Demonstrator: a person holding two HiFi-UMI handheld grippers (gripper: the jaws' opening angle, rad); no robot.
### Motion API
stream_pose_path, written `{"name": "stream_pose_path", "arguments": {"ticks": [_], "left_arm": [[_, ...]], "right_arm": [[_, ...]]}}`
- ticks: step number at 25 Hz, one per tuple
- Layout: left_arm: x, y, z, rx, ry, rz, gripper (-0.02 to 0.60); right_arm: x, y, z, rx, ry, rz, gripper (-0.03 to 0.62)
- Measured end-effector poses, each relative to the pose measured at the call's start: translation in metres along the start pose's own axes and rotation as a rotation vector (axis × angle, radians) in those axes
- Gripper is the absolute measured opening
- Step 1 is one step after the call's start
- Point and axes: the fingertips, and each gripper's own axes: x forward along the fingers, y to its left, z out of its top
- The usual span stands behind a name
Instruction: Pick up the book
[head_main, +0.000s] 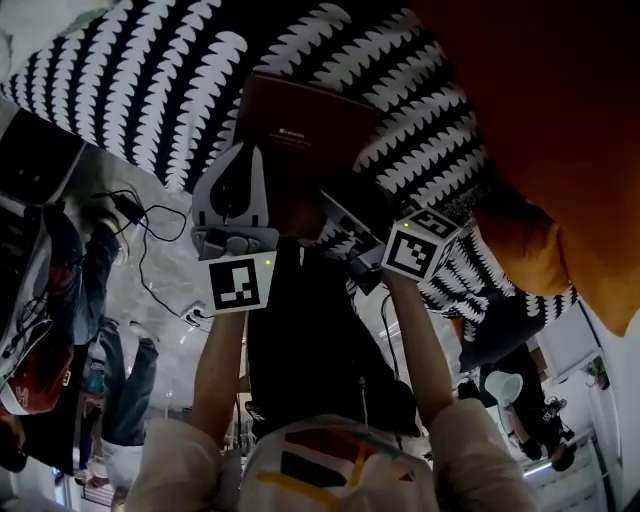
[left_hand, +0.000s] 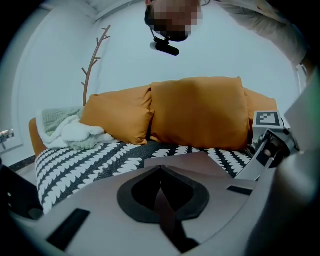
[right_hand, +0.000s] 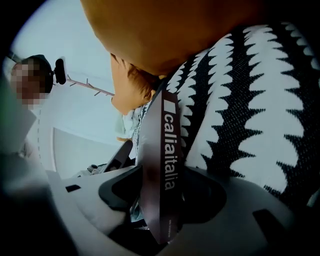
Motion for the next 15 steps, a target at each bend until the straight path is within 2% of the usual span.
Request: {"name": "stream_pose_path", "arguments": {"ticks": [5,7,11,15], "left_arm": [[0.003,0.006,-0.007,-0.014,0.022,-0.006,0.002],[0.003,0.011,-0.01,-0.018,0.024,0.005,0.002],[0.001,0.022,-0.015,-0.027,0.034,0.017,0.002],[-0.002,0.021,-0.014,-0.014,0.027,-0.027,0.002]], "right_arm": [[0.005,0.001,0.003,0.043,0.079,0.086,0.244],[0.009,0.005,0.003,0.03,0.12,0.124,0.244],[0.019,0.03,0.007,-0.18,0.191,0.221,0.242],[0.063,0.05,-0.006,-0.297,0.318,0.182,0.242]]}}
